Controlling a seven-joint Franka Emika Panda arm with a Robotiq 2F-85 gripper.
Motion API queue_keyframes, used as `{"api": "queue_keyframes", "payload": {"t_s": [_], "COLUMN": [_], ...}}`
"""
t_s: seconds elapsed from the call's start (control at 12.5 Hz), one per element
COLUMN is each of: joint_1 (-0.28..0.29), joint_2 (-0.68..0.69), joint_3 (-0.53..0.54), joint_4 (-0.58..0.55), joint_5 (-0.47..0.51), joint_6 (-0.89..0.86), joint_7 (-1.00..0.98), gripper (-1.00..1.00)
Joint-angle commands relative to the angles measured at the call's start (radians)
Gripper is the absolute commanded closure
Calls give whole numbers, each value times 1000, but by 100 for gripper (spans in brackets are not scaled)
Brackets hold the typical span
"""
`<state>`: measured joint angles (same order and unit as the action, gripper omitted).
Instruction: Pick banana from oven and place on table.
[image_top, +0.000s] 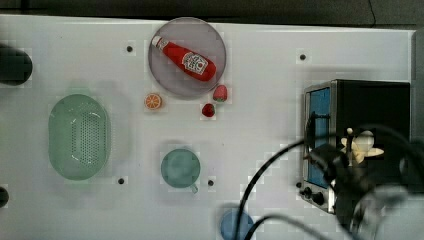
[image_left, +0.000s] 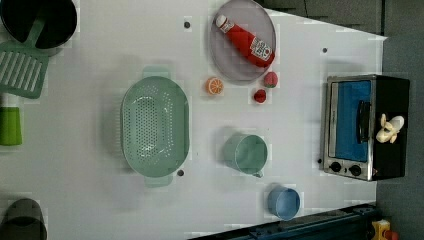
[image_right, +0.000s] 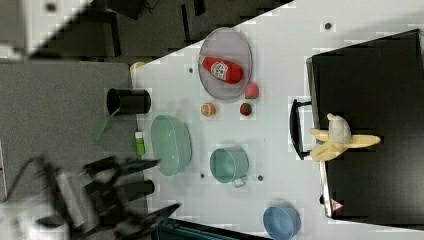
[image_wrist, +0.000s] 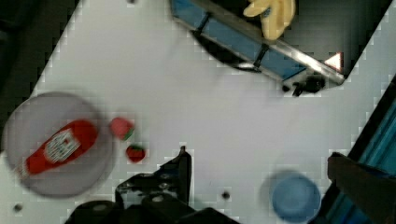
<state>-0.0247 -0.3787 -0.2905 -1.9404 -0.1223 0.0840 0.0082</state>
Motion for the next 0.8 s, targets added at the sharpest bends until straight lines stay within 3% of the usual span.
{"api": "queue_keyframes", "payload": {"t_s": [0.08, 0.4, 0.8], "joint_1": [-19, -19, -24], "joint_2": [98, 297, 506], "joint_3": [-154, -291, -374], "joint_4": [-40, 10, 88], "joint_5": [3, 3, 113], "joint_6": [111, 280, 287], "joint_7": [-257, -595, -663], "gripper": [-100, -100, -100]}}
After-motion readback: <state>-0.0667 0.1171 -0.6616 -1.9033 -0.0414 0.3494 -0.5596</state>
